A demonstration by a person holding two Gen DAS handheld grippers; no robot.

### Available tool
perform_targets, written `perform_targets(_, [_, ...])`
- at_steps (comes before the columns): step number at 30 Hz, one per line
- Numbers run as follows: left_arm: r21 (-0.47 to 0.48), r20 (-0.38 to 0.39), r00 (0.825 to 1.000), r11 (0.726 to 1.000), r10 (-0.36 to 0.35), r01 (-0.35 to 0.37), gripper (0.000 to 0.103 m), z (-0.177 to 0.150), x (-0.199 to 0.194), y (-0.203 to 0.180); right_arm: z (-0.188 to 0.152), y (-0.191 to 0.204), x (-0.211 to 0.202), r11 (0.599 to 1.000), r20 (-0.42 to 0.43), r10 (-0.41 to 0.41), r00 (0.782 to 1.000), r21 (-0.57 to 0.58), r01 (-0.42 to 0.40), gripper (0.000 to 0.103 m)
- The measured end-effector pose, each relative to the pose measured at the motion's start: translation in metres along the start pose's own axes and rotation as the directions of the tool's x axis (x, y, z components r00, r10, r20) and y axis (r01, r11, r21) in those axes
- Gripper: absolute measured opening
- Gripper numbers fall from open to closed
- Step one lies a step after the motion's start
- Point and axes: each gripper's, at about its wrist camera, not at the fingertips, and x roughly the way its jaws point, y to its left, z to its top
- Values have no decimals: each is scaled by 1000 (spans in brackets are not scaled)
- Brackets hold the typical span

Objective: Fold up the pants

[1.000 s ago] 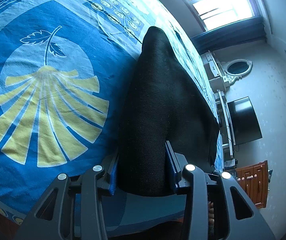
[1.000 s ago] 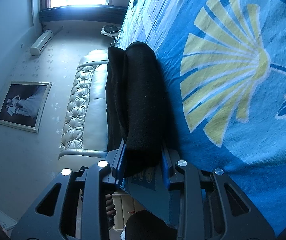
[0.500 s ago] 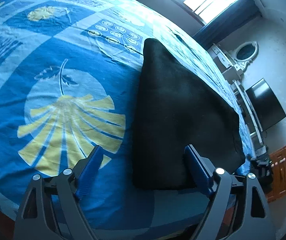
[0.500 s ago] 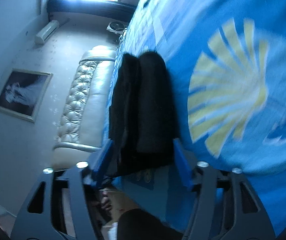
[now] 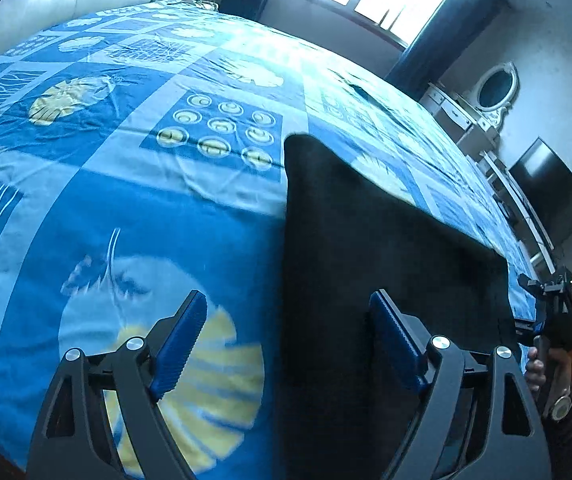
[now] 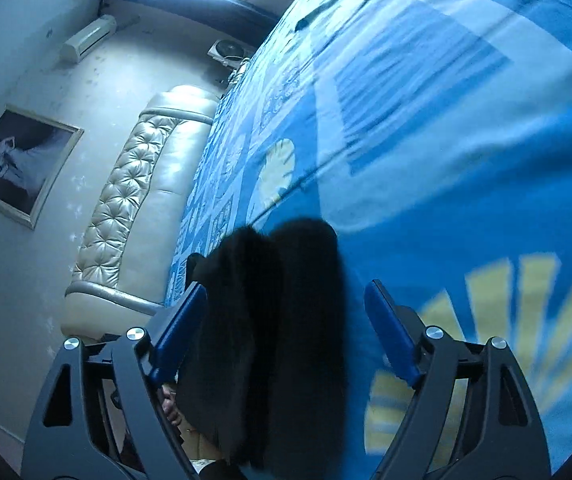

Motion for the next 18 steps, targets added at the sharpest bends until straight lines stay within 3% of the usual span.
perform_targets(10, [46, -33, 997, 997, 66, -65, 82, 33, 39, 4, 22, 1, 42, 995, -29, -90, 996, -41, 88, 82])
perform_targets(18, [9, -34, 999, 999, 38, -37, 87, 36, 51, 12, 33, -2, 49, 999, -88, -3, 996, -34, 0, 82])
